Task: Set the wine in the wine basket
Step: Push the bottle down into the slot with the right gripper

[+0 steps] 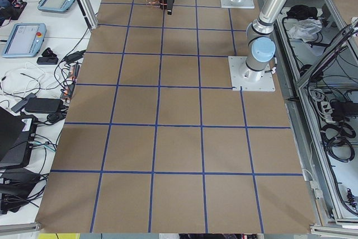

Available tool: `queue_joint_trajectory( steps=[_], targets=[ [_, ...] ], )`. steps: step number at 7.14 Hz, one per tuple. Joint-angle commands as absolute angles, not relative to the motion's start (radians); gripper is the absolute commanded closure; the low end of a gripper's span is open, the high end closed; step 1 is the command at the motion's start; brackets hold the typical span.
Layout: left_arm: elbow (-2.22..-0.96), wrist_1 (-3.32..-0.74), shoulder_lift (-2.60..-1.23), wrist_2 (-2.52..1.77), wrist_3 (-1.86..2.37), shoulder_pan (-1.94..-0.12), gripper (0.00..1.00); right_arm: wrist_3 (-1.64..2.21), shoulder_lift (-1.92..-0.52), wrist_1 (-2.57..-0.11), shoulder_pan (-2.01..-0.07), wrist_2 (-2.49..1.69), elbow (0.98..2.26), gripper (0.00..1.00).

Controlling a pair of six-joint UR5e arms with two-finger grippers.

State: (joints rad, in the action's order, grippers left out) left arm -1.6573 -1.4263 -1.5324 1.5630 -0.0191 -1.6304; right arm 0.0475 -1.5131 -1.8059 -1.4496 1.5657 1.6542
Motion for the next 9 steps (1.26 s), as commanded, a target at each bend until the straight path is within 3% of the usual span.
queue_joint_trajectory(
  steps=[1, 9],
  targets=[
    [-1.644, -1.434, -1.534, 1.565, -0.021, -1.623, 0.00, 0.048, -1.483, -1.873, -1.450, 1.571, 1.704, 1.00],
    [-1.644, -1.451, -1.525, 1.566, -0.023, -1.608, 0.00, 0.054, -1.465, -1.882, -1.451, 1.577, 1.740, 1.00]
  ],
)
